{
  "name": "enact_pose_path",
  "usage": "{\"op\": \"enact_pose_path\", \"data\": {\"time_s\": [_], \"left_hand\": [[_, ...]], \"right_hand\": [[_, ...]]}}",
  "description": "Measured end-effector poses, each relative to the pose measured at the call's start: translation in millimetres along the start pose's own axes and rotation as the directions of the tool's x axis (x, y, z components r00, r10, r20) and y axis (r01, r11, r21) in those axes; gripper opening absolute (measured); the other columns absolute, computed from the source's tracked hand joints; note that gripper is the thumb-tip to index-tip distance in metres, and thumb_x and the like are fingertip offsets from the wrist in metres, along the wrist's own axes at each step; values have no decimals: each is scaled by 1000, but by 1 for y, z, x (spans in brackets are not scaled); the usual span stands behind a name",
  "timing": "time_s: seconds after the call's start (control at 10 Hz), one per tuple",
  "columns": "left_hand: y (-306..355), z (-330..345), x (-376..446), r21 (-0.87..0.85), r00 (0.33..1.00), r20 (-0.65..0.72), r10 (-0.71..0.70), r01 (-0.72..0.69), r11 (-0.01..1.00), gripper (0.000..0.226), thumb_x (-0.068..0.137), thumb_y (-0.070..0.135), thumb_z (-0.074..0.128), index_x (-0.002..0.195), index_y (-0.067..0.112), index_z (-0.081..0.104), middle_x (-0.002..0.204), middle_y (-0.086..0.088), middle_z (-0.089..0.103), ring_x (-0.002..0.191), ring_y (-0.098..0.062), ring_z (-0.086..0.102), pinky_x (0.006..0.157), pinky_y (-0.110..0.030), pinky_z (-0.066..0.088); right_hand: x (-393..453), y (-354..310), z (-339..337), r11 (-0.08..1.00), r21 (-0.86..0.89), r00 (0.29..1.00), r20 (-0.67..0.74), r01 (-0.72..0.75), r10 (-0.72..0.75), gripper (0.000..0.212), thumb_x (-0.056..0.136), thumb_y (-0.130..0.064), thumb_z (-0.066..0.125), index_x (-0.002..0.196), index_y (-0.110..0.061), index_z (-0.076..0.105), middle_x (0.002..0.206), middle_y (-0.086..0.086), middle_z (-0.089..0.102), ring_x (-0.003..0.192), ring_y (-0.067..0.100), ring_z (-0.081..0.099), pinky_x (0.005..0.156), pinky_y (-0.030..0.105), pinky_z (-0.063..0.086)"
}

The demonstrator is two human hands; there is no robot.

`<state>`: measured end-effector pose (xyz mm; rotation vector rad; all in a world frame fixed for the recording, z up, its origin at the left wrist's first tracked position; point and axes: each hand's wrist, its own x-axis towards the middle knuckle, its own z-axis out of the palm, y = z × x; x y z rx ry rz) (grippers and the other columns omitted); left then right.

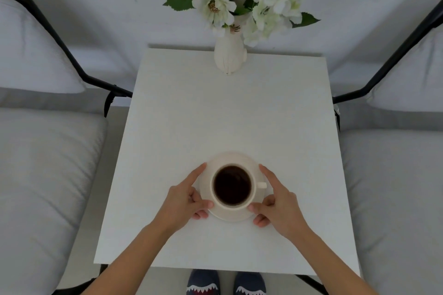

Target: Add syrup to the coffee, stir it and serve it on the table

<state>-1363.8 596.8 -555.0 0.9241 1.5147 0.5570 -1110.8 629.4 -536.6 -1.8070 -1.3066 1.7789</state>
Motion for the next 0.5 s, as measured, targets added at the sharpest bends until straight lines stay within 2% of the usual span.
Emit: {"op": "enact_pose_path", "data": {"time_s": [0.1, 0.3, 0.4, 0.5], "left_hand": [[2, 1, -2, 20, 1000, -18, -7, 7, 1000, 91, 80, 4, 83, 151, 38, 37, 71, -18, 70, 63, -22, 77, 60, -25, 61], [7, 3, -6, 55, 999, -41, -18, 20, 998, 92, 81, 4, 82, 152, 40, 35, 75, -12, 68, 60, -23, 76, 57, -26, 62], [11, 3, -8, 70, 999, -21, -46, 47, 996, 91, 83, 8, 82, 149, 47, 33, 81, -12, 67, 58, -23, 76, 56, -27, 62], [14, -3, -9, 132, 993, -119, -10, 26, 991, 77, 85, 20, 81, 140, 51, 37, 83, -7, 66, 53, -20, 74, 52, -23, 59]], "right_hand": [[0, -5, 2, 999, -38, 1000, 1, -8, 8, 95, 80, 4, 76, 151, -42, 31, 58, 8, 69, 50, 23, 72, 53, 28, 61], [-3, -10, 5, 991, -133, 1000, 12, -7, 9, 95, 85, 0, 73, 154, -43, 22, 71, 12, 67, 44, 15, 66, 53, 30, 62], [-11, -15, 3, 981, -183, 997, 32, -57, 64, 95, 90, -2, 68, 153, -48, 13, 75, 10, 65, 53, 17, 65, 54, 29, 62], [-22, -24, -14, 979, -194, 994, -92, -69, 52, 74, 95, -3, 61, 151, -40, 30, 78, 9, 64, 61, 17, 62, 53, 24, 56]]}}
